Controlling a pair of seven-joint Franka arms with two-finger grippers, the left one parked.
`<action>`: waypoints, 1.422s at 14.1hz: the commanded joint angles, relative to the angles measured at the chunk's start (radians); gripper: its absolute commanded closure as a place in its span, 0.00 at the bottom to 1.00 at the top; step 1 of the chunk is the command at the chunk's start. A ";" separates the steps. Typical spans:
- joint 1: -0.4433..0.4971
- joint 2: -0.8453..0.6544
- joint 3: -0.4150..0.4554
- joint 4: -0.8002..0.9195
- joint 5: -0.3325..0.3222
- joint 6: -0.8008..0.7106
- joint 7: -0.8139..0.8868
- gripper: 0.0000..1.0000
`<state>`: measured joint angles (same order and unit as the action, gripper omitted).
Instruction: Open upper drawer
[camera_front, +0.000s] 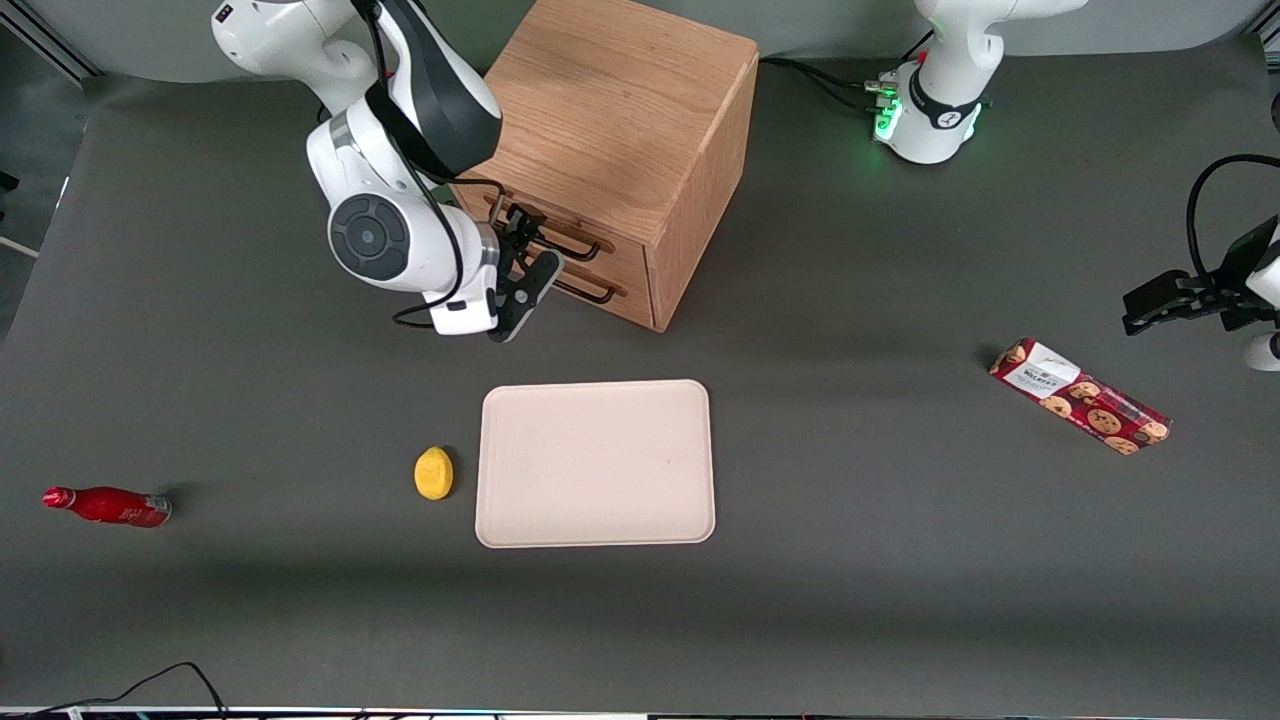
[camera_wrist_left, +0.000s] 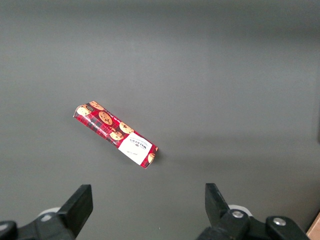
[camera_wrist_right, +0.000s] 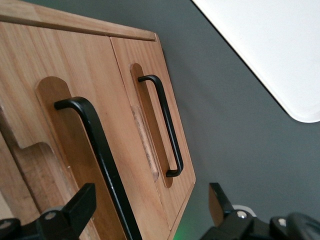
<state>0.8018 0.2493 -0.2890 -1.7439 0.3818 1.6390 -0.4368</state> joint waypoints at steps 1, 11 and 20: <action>0.000 -0.004 0.024 -0.028 0.023 0.032 -0.026 0.00; -0.003 0.016 0.027 -0.069 0.025 0.067 -0.092 0.00; -0.003 0.033 0.027 -0.078 0.026 0.085 -0.095 0.00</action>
<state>0.8022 0.2732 -0.2595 -1.8190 0.3833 1.7029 -0.4981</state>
